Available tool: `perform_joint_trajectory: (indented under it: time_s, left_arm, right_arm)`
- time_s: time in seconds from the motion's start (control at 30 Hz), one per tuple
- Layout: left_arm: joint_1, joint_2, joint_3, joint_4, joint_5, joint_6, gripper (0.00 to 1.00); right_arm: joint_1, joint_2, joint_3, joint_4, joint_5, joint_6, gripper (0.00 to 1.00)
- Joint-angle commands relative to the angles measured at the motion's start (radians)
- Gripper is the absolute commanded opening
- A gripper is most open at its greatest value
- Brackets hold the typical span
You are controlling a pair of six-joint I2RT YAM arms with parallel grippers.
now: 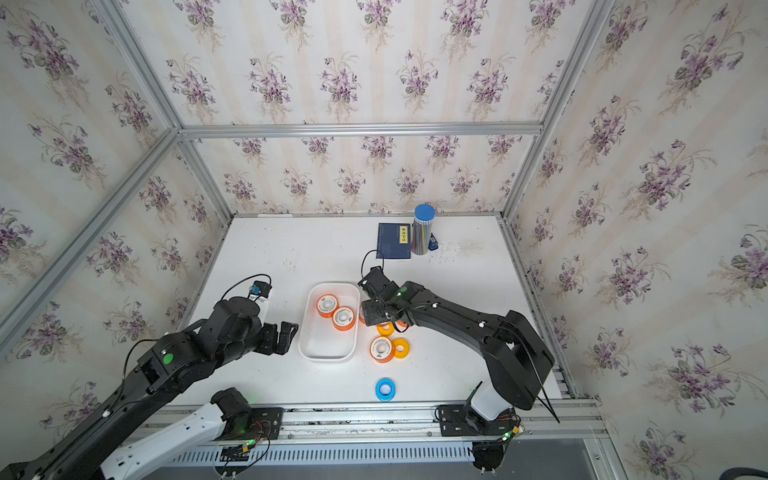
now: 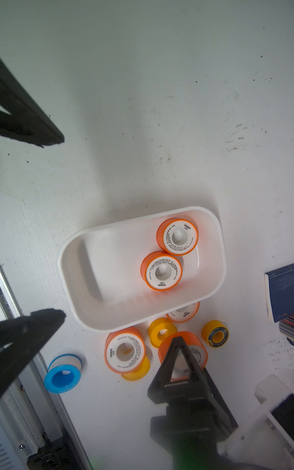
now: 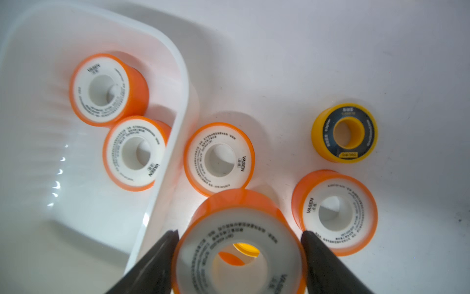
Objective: Put the sealing tape into the storage box
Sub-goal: Pick up the sealing tape at the center of the board, then place the sealing tape in the storage box.
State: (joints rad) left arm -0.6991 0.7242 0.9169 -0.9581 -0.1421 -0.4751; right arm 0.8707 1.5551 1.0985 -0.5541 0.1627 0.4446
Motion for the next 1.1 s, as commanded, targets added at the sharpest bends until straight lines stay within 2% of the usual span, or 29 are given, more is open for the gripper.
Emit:
perform_joint_trajectory:
  time_s: [0.0, 0.17, 0.5, 0.77, 1.07]
  left_arm:
    - [0.002, 0.000, -0.001, 0.003, -0.010, -0.004, 1.00]
    - [0.001, -0.006, -0.001, 0.005, -0.013, -0.007, 1.00]
    - [0.001, -0.039, -0.007, 0.014, -0.025, -0.010, 1.00]
    - [0.001, -0.045, -0.011, 0.015, -0.027, -0.010, 1.00]
    - [0.001, -0.039, -0.010, 0.014, -0.022, -0.010, 1.00]
  right_arm:
    - [0.022, -0.013, 0.039, -0.029, -0.040, -0.003, 0.77]
    - [0.111, 0.042, 0.133, -0.018, -0.087, 0.013, 0.77]
    - [0.235, 0.267, 0.298, 0.023, -0.137, 0.040, 0.75]
    - [0.267, 0.421, 0.390, 0.036, -0.118, 0.056, 0.74]
    - [0.272, 0.497, 0.438, 0.030, -0.089, 0.057, 0.76]
